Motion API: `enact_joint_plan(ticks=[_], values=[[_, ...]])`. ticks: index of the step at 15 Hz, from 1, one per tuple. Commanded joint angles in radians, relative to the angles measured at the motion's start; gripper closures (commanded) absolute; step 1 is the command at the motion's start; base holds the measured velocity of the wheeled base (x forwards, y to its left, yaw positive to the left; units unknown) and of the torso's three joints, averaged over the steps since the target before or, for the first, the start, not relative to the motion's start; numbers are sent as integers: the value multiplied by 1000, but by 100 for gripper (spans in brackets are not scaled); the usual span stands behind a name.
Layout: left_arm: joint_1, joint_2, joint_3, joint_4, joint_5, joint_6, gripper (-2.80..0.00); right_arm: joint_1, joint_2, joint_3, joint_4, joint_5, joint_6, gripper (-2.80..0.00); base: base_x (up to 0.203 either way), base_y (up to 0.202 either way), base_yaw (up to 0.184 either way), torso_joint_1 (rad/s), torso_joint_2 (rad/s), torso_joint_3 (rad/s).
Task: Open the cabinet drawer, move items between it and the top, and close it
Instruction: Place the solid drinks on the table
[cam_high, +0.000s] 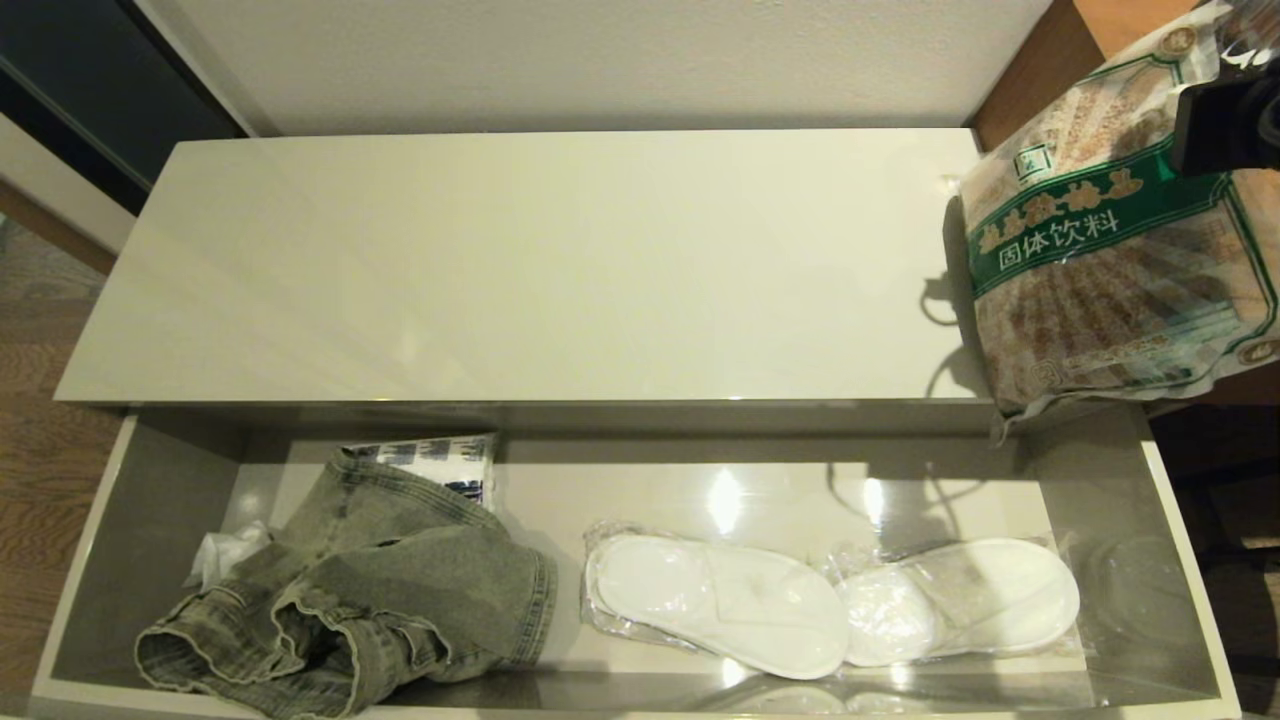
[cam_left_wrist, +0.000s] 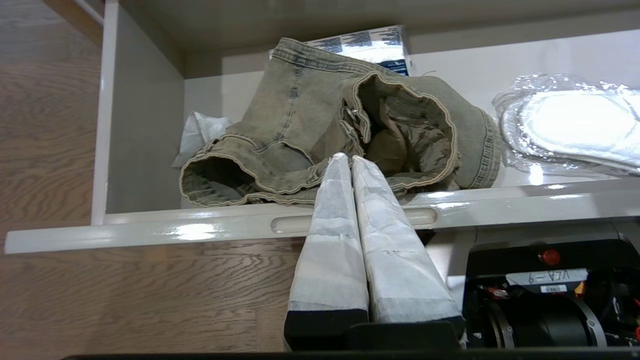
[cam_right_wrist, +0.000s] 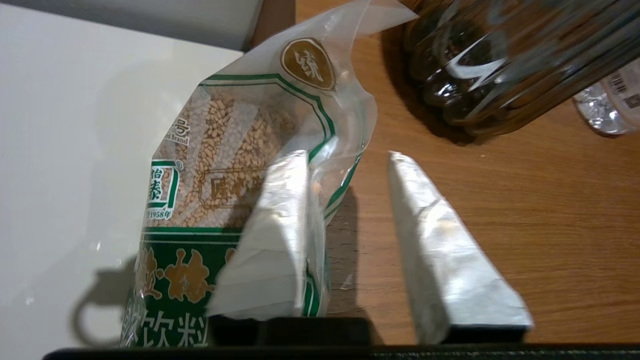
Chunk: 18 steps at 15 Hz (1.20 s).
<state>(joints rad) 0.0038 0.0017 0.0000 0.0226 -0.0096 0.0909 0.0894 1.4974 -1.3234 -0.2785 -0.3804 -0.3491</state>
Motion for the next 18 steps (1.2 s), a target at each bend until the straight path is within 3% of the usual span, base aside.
enact_joint_plan(ticks=[1, 9, 13, 14, 18], values=[[1, 0, 0, 0, 0, 0, 0, 1, 4, 7, 1, 2, -1, -280, 0, 0, 0, 0, 0, 0], [-1, 1, -2, 0, -1, 1, 0, 3, -50, -40, 0, 0, 1, -280, 0, 0, 0, 0, 0, 0], [-1, 0, 0, 0, -1, 0, 0, 2, -167, -61, 63, -5, 8, -280, 0, 0, 0, 0, 0, 0], [-1, 0, -1, 0, -1, 0, 0, 2, -206, -52, 106, -9, 20, -280, 0, 0, 0, 0, 0, 0], [-1, 0, 0, 0, -1, 1, 0, 39, -383, -46, 521, -15, 174, -280, 0, 0, 0, 0, 0, 0]])
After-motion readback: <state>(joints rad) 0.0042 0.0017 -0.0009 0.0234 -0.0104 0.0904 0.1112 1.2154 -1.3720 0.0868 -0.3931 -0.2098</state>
